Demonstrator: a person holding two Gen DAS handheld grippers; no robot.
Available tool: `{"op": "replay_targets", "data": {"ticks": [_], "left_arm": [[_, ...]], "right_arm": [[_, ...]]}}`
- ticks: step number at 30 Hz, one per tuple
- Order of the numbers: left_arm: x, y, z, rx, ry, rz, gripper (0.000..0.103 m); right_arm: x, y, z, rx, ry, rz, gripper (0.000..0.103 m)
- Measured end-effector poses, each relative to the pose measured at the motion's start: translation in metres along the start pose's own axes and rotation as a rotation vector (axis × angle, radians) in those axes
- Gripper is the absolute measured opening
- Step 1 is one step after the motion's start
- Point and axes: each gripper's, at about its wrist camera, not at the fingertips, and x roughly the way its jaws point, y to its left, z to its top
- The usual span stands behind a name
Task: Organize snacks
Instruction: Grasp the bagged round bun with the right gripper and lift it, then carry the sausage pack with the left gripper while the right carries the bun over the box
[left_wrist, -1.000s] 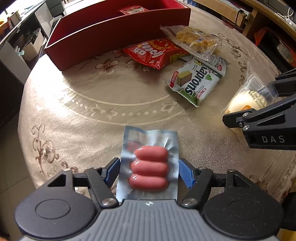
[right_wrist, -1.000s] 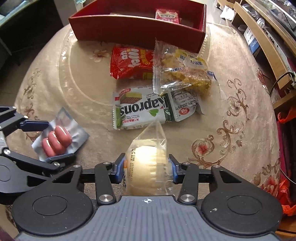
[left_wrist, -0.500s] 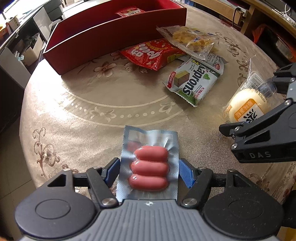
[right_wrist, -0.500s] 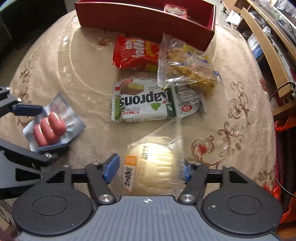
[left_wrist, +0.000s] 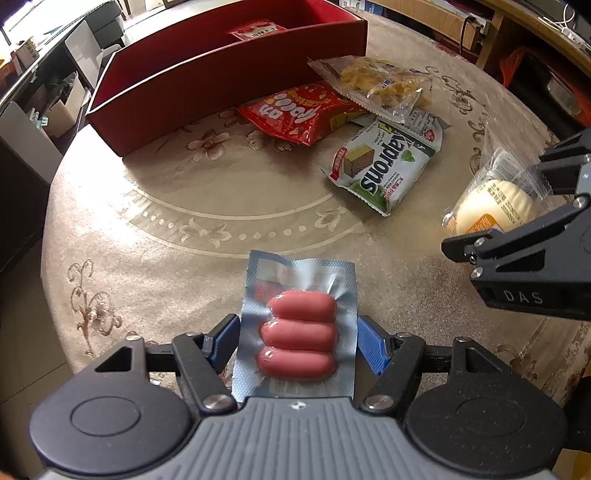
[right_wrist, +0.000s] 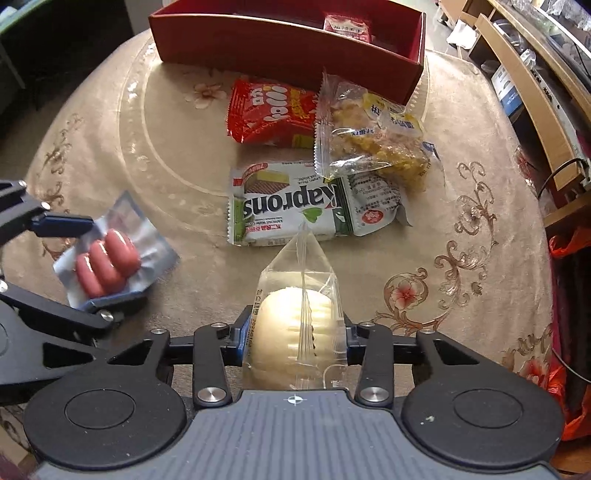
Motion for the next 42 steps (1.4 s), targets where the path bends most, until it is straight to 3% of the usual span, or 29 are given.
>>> {"op": "replay_targets", "data": {"ticks": [23,42], "left_arm": [[-0.016,0.015,0.017,-0.083,-0.065,-0.006,0.065],[-0.029,0.032,0.059,-0.151,-0.149,0.011,0.065]], "right_arm": [[-0.029,-0.003,0.008,0.052,-0.108,0.057,0.048],[-0.045,-0.011,0.04,0.091,-0.194,0.045,0.048]]}}
